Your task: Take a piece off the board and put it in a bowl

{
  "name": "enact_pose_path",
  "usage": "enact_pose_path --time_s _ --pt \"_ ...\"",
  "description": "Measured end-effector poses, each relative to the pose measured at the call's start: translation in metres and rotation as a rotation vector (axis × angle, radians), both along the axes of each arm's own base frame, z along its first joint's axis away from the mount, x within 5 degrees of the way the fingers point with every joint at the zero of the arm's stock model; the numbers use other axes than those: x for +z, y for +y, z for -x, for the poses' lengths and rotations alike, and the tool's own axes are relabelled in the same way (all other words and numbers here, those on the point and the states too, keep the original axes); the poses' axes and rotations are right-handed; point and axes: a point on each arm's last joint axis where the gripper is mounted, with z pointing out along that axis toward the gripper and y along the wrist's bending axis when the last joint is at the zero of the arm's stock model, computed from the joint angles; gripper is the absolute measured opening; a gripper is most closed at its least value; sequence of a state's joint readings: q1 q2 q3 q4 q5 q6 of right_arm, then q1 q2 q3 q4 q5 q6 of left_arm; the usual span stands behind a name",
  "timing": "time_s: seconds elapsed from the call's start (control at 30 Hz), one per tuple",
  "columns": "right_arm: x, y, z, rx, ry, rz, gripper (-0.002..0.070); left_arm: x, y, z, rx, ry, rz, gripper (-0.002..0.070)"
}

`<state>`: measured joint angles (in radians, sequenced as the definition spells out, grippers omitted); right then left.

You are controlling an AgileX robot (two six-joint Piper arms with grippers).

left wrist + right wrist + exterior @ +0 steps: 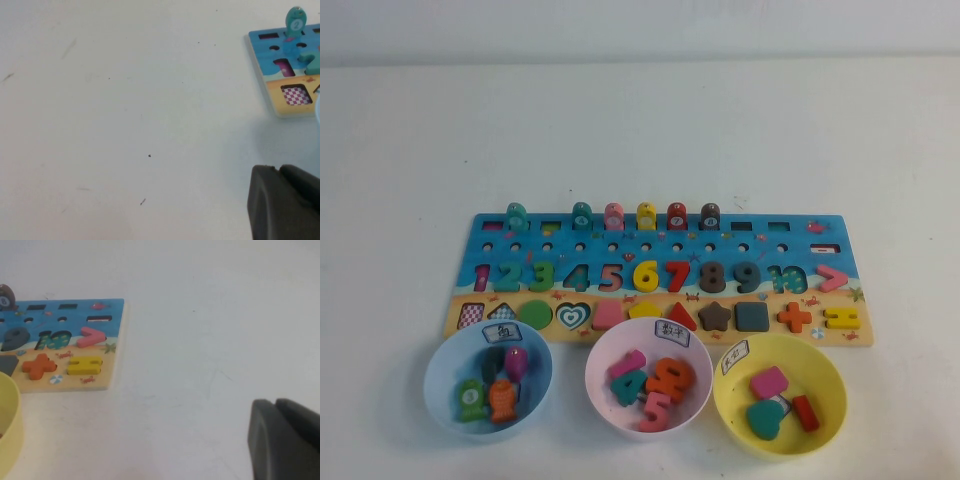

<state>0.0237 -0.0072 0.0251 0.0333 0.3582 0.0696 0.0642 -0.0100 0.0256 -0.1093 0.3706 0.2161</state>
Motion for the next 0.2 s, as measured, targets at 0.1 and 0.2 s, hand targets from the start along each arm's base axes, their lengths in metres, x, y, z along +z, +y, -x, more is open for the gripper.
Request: enact_pose_path --time_s 0.1,0.2 --pt "-0.0002 0.0 0.0002 0.0 0.001 0.002 -0.0017 0.0 0.0 0.0 0.0 0.0 0.0 -0.0005" --pt "-0.0002 0.0 0.0002 0.0 0.002 0.0 -0.0017 0.0 0.0 0.0 0.0 0.0 0.0 -0.0005"
